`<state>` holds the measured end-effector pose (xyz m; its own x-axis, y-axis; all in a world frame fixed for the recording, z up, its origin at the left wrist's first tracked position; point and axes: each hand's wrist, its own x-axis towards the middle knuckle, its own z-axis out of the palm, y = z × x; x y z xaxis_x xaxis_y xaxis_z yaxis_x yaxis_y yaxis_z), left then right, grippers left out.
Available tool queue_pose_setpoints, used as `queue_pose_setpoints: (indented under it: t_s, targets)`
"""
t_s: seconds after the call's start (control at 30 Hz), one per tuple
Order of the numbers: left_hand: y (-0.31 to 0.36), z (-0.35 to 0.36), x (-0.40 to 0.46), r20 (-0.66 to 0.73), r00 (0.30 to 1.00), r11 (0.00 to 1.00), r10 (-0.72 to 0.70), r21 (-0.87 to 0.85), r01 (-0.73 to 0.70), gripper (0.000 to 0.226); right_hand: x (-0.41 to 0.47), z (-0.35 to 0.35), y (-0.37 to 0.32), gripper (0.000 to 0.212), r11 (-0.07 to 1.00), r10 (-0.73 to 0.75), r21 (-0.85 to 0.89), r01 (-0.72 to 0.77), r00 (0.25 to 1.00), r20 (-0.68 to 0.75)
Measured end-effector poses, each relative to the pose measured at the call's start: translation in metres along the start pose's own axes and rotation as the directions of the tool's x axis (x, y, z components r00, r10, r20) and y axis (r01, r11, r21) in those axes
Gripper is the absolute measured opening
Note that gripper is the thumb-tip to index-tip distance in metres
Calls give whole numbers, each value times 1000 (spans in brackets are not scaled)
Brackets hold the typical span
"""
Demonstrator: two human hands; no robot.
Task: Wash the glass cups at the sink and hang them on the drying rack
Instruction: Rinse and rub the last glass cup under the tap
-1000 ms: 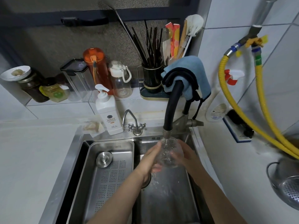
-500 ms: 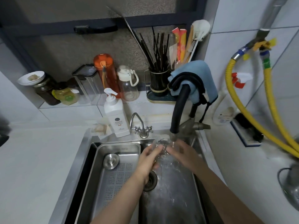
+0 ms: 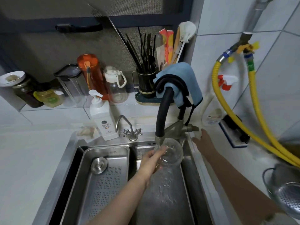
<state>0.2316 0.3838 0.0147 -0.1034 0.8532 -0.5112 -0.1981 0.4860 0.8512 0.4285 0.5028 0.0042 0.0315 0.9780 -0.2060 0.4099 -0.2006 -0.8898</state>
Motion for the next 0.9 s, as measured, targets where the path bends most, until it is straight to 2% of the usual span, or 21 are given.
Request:
queue_pose_setpoints:
  t_s: [0.07, 0.13, 0.2, 0.4, 0.5, 0.57, 0.63, 0.7, 0.77, 0.83, 0.9]
  targets:
    - [-1, -2, 0, 4, 1000, 1000, 3, -2, -3, 45, 9, 0, 2, 62, 1000, -9, 12, 9, 1000, 8]
    - [-2, -4, 0, -4, 1000, 1000, 4, 2, -4, 63, 16, 0, 3, 53, 1000, 1, 14, -1, 1000, 22]
    - [-4, -8, 0, -15, 1000, 1000, -1, -1, 1, 71, 21, 3, 2, 44, 999, 26, 20, -26, 999, 21]
    - [-2, -17, -7, -47, 999, 1000, -3, -24, 2, 40, 29, 16, 11, 44, 996, 34, 86, -31, 999, -26]
    - [-5, -19, -8, -56, 998, 999, 8, -46, -10, 44, 15, 19, -5, 50, 989, 49, 141, -49, 999, 1]
    - [-8, -22, -9, -61, 998, 998, 35, -57, -39, 50, 2, 21, -13, 46, 983, 58, 174, -61, 998, 19]
    - [-11, -27, -11, -61, 997, 997, 38, -71, -43, 55, -20, 29, -19, 32, 979, 62, 184, -83, 991, 116]
    - [-11, -32, -16, -49, 998, 993, 50, -102, -54, 45, -43, 45, -17, 20, 972, 87, 191, -139, 963, 255]
    - [-14, -38, -25, -31, 998, 988, 63, -137, -67, 34, -78, 62, -18, 7, 950, 126, 236, -205, 941, 314]
    - [-20, -46, -32, -33, 998, 986, 52, -154, -56, 41, -112, 81, -14, 11, 910, 135, 322, -261, 921, 364]
    - [-25, -54, -40, -44, 998, 985, 49, -163, -55, 44, -141, 97, -10, 30, 894, 93, 371, -249, 916, 389]
